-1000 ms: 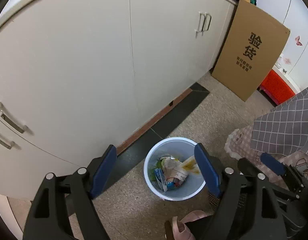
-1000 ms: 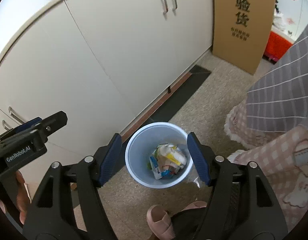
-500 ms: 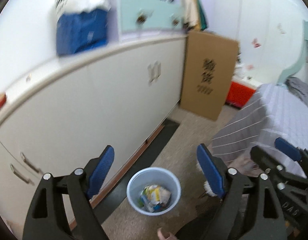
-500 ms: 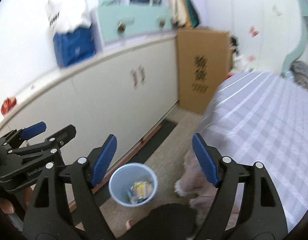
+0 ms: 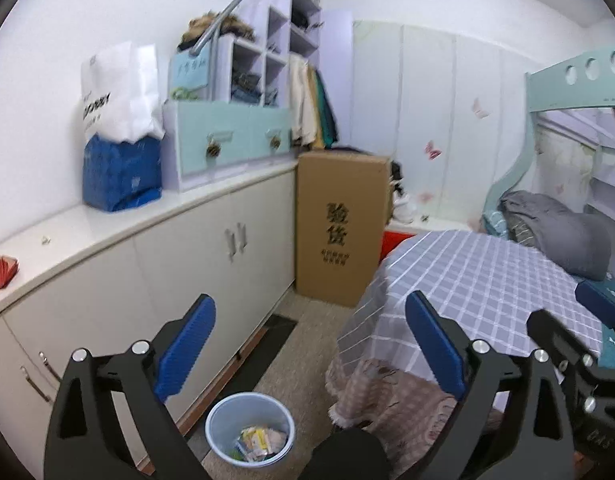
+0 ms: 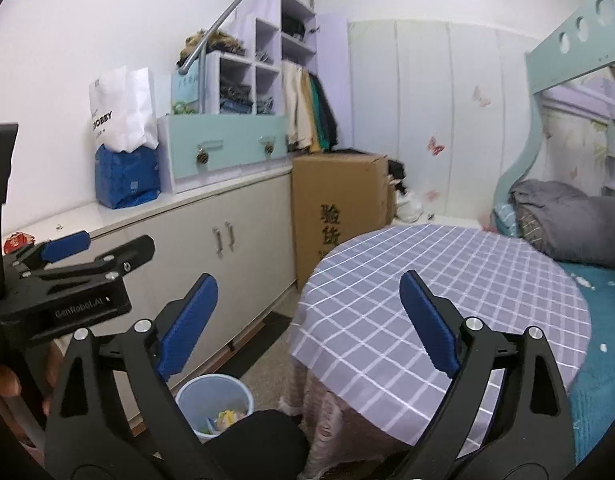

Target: Collect trash

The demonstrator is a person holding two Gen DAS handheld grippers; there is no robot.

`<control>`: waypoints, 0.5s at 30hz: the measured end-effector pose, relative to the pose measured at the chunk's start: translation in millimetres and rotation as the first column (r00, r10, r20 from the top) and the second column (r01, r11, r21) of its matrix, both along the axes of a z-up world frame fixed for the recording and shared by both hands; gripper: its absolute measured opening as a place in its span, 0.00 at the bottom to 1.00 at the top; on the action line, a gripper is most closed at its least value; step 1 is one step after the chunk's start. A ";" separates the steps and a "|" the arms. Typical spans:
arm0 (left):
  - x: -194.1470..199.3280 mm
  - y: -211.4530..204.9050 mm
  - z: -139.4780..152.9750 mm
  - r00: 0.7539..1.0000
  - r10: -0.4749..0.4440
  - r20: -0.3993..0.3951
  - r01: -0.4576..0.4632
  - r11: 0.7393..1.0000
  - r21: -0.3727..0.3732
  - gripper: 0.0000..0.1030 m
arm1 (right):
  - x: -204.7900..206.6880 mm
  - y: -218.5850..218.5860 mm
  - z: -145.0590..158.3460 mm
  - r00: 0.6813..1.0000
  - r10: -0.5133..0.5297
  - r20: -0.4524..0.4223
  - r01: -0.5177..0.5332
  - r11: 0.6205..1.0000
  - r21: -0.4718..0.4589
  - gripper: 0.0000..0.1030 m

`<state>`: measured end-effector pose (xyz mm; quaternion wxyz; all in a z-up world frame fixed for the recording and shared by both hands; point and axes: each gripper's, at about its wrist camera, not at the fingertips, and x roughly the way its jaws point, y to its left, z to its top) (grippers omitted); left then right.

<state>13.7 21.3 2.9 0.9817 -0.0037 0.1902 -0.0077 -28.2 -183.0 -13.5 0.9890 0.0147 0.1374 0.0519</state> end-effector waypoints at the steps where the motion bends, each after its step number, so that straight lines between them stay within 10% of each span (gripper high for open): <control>1: -6.1 -6.1 3.0 1.000 -0.012 0.015 0.011 1.000 0.004 0.91 | -3.8 -2.4 -1.3 1.000 -0.013 0.006 0.013 1.000 0.002 0.89; 15: -25.9 -37.8 -0.9 0.996 -0.074 0.044 0.072 0.996 0.059 0.92 | -19.2 -21.5 -10.5 0.998 -0.058 -0.005 0.058 0.998 0.030 0.90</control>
